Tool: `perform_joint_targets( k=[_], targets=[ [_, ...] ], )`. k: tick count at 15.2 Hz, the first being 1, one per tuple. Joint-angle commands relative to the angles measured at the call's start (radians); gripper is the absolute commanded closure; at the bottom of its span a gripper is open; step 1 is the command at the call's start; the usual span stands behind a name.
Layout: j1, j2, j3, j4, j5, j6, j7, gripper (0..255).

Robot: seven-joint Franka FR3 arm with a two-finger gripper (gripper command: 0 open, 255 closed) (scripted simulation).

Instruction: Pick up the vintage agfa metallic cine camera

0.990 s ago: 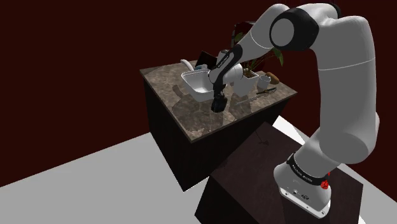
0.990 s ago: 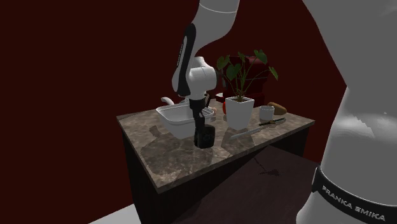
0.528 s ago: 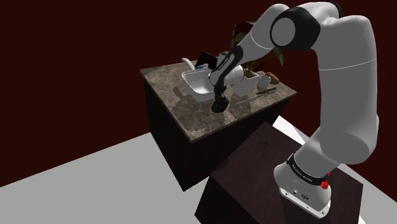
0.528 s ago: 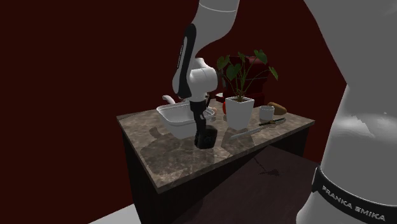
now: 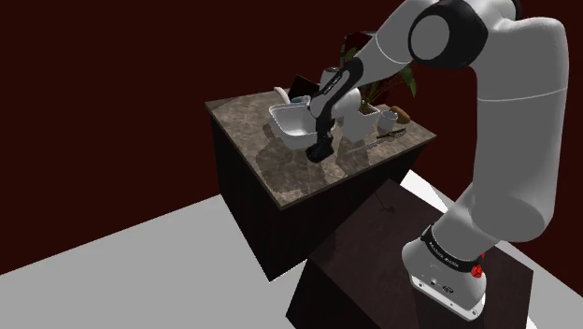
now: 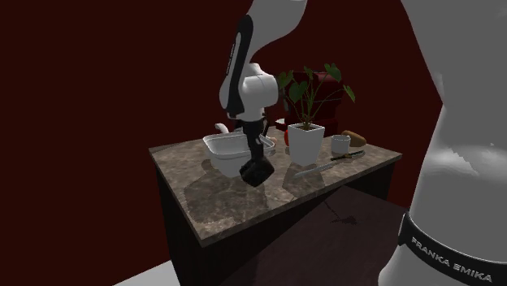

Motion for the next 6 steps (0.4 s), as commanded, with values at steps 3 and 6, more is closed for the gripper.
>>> perform_joint_targets(
  k=[3,6],
  targets=[
    [0.009,-0.049,-0.015,-0.007,-0.015,-0.041,0.003,255],
    [0.012,-0.062,-0.019,-0.009,-0.019,-0.052,0.005,255]
  ],
)
